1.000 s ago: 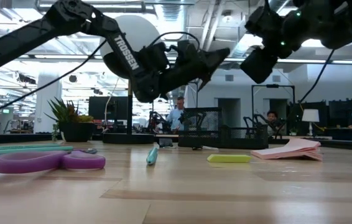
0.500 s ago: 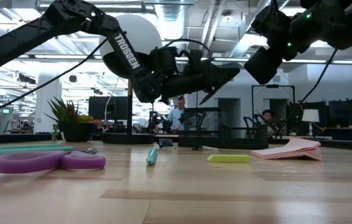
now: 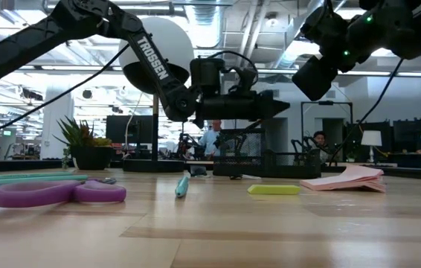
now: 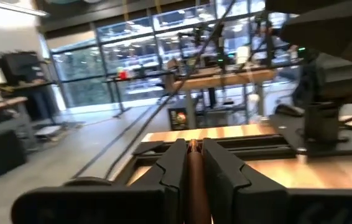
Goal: Pick and place office supplies into organizer
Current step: Put the brown pen into the black desk organizer, then put the blue pencil into the black desk organizer
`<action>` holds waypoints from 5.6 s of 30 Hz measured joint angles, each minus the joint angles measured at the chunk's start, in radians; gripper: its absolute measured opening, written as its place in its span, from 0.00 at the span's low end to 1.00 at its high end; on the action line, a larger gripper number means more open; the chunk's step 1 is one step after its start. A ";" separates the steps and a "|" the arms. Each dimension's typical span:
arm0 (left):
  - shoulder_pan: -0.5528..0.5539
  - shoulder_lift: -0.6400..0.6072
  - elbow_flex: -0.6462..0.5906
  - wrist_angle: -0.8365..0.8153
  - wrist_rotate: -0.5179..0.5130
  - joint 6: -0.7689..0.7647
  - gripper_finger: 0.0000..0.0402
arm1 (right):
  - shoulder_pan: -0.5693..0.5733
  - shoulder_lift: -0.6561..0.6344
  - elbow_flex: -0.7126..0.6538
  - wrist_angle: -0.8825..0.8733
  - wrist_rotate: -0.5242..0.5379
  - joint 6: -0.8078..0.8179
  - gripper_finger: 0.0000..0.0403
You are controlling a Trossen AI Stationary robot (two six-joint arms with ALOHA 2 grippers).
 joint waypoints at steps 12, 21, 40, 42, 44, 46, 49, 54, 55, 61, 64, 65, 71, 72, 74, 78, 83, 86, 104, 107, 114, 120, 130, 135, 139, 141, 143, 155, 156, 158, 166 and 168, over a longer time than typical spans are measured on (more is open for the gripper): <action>-0.003 -0.006 0.001 -0.149 -0.198 -0.037 0.15 | 0.000 0.000 0.000 0.000 0.000 0.000 0.29; -0.017 -0.005 0.001 -0.138 -0.195 -0.057 0.27 | -0.001 0.000 0.000 -0.008 0.000 0.000 0.29; -0.102 -0.343 -0.002 -0.602 -0.277 0.013 0.31 | 0.058 0.000 0.000 -0.008 0.000 -0.046 0.29; -0.116 -0.437 0.000 -0.790 -0.275 0.055 0.31 | 0.075 -0.007 0.000 -0.011 -0.001 -0.055 0.29; -0.128 -0.526 0.000 -0.984 -0.271 0.111 0.31 | 0.092 -0.027 0.000 -0.007 0.000 -0.058 0.29; -0.138 -0.617 0.000 -1.166 -0.279 0.128 0.31 | 0.109 -0.052 0.000 -0.011 0.000 -0.061 0.29; -0.159 -0.762 0.000 -1.442 -0.344 0.073 0.31 | 0.144 -0.088 0.001 -0.008 0.000 -0.061 0.29; -0.222 -0.989 -0.037 -1.885 -0.568 -0.187 0.31 | 0.202 -0.123 0.001 -0.008 0.000 -0.056 0.29; -0.244 -1.037 -0.074 -1.909 -0.626 -0.250 0.31 | 0.209 -0.126 0.001 -0.007 0.000 -0.054 0.29; -0.461 -1.309 -0.529 -1.743 -0.846 -0.666 0.31 | 0.220 -0.127 0.001 -0.007 0.000 -0.053 0.29; -0.562 -1.388 -0.730 -1.584 -0.819 -0.830 0.31 | 0.206 -0.127 0.001 -0.007 -0.001 -0.053 0.29; -0.591 -1.405 -0.778 -1.558 -0.803 -0.878 0.31 | 0.200 -0.127 0.001 -0.007 -0.001 -0.053 0.29; -0.736 -1.415 -0.904 -1.699 -0.806 -1.186 0.31 | 0.158 -0.127 0.001 -0.007 -0.003 -0.053 0.29; -0.759 -1.406 -0.914 -1.737 -0.818 -1.251 0.31 | 0.150 -0.127 0.001 -0.007 -0.008 -0.053 0.29; -0.810 -1.387 -0.937 -1.770 -0.829 -1.365 0.31 | 0.132 -0.127 0.001 -0.007 -0.038 -0.052 0.29; -0.902 -1.328 -0.975 -1.739 -0.850 -1.508 0.31 | 0.089 -0.127 0.001 -0.007 -0.143 -0.030 0.29; -0.983 -1.172 -1.018 -1.658 -0.874 -1.634 0.31 | 0.012 -0.127 0.001 -0.007 -0.320 0.075 0.29; -1.005 -1.057 -1.020 -1.611 -0.893 -1.682 0.31 | -0.037 -0.124 0.001 -0.008 -0.402 0.135 0.29; -1.102 -0.818 -1.035 -1.286 -1.038 -1.827 0.31 | -0.161 -0.123 0.001 -0.015 -0.578 0.194 0.29; -1.077 -0.797 -1.054 -1.182 -1.040 -1.817 0.31 | -0.160 -0.123 0.001 -0.014 -0.630 0.194 0.29; -1.105 -0.661 -1.050 -1.153 -1.132 -1.845 0.31 | -0.157 -0.123 0.021 -0.014 -0.656 0.194 0.29; -1.119 -0.616 -1.040 -1.166 -1.175 -1.848 0.31 | -0.157 -0.123 0.031 -0.014 -0.657 0.193 0.29; -1.116 -0.635 -1.026 -1.224 -1.174 -1.847 0.31 | -0.159 -0.123 0.031 -0.014 -0.661 0.198 0.29; -1.116 -0.640 -1.022 -1.360 -1.138 -1.853 0.29 | -0.167 -0.123 0.032 -0.014 -0.712 0.201 0.29; -1.116 -0.639 -1.028 -1.370 -1.147 -1.848 0.21 | -0.182 -0.123 0.032 -0.014 -0.768 0.203 0.29; -1.114 -0.639 -1.030 -1.359 -1.150 -1.840 0.17 | -0.187 -0.123 0.032 -0.014 -0.784 0.212 0.29; -1.114 -0.639 -1.031 -1.358 -1.150 -1.836 0.12 | -0.192 -0.123 0.032 -0.014 -0.787 0.217 0.29; -1.091 -0.635 -1.059 -1.285 -1.221 -1.871 0.02 | -0.193 -0.123 0.032 -0.017 -0.887 0.263 0.29; -1.080 -0.634 -1.060 -1.274 -1.235 -1.875 0.01 | -0.195 -0.124 0.032 -0.021 -0.967 0.289 0.29; -1.052 -0.633 -1.061 -1.236 -1.252 -1.876 0.01 | -0.205 -0.124 0.032 -0.031 -1.174 0.327 0.29; -0.986 -0.634 -1.051 -1.067 -1.367 -1.716 0.01 | -0.227 -0.123 0.032 -0.213 -1.438 0.513 0.29; -0.975 -0.636 -1.045 -1.067 -1.379 -1.695 0.01 | -0.227 -0.099 0.032 -0.246 -1.446 0.567 0.29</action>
